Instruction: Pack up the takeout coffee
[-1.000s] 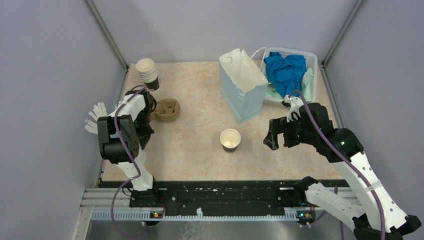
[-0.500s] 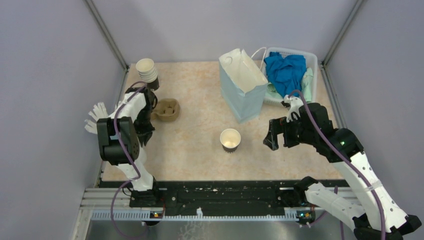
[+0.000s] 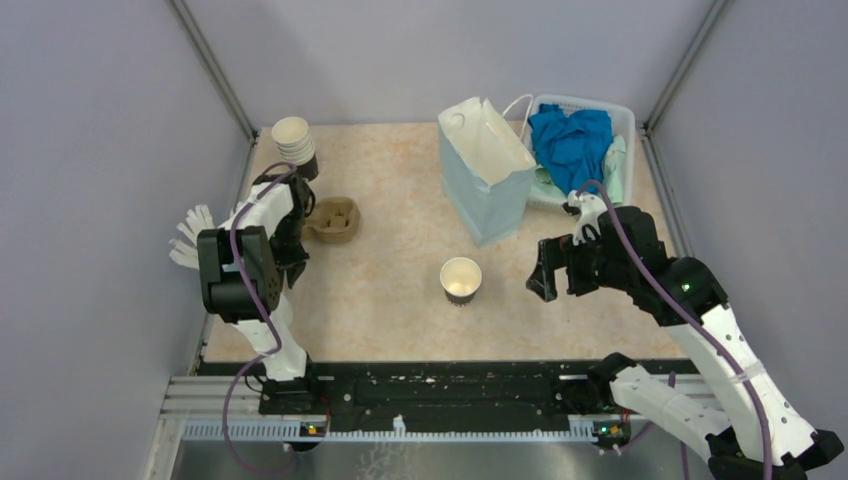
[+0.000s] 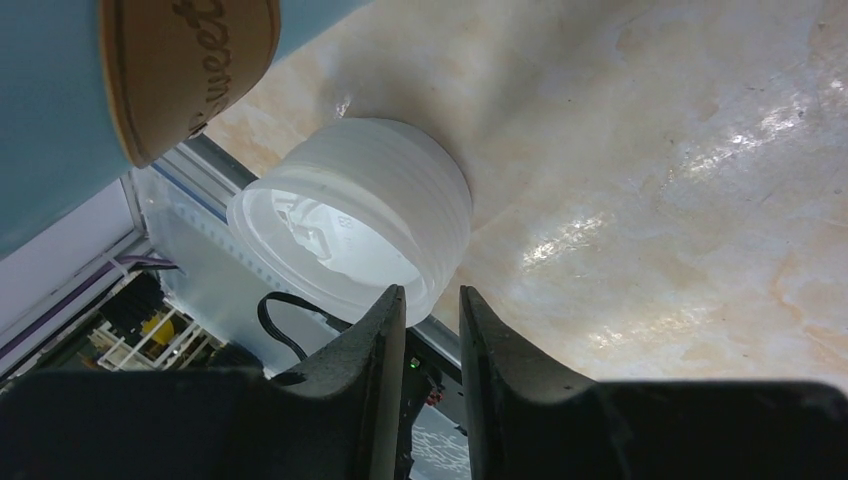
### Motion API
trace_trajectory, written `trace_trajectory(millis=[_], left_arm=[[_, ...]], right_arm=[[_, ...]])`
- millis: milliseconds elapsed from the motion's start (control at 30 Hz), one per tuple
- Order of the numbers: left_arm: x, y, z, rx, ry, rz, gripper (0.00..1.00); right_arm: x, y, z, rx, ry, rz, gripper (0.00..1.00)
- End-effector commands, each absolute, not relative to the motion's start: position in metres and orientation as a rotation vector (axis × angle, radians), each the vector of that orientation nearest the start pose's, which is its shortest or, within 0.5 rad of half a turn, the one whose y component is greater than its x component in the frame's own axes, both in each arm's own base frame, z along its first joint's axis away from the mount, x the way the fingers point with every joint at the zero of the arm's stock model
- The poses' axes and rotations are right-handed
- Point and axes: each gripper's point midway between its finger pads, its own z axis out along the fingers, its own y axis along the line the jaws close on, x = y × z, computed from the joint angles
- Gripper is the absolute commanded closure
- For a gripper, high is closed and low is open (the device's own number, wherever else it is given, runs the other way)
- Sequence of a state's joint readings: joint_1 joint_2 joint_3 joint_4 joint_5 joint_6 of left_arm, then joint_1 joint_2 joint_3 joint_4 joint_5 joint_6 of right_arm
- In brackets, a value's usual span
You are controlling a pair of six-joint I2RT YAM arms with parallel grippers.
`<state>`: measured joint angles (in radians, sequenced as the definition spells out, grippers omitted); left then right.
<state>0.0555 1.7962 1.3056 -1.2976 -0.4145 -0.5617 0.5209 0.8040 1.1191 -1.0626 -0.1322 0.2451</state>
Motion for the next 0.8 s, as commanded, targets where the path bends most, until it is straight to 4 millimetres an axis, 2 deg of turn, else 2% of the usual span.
trace_trajectory(millis=[0,167,533,667,767], left_arm=[[0.229,0.071,0.07,-0.891,3.038,0.766,0.67],[0.22,0.073,0.067,-0.894,3.042,0.777,0.68],[0.222,0.077,0.07,-0.899,3.023,0.777,0.85],[0.223,0.077,0.075,-0.906,3.015,0.786,0.92],[0.223,0.077,0.086,-0.923,3.001,0.787,0.95]], right_arm=[[0.162,0.131,0.245,-0.41,2.302,0.531,0.01],[0.162,0.131,0.245,-0.409,2.302,0.53,0.01],[0.161,0.132,0.244,-0.412,2.301,0.541,0.01],[0.16,0.131,0.244,-0.41,2.3,0.54,0.01],[0.159,0.131,0.245,-0.412,2.299,0.541,0.01]])
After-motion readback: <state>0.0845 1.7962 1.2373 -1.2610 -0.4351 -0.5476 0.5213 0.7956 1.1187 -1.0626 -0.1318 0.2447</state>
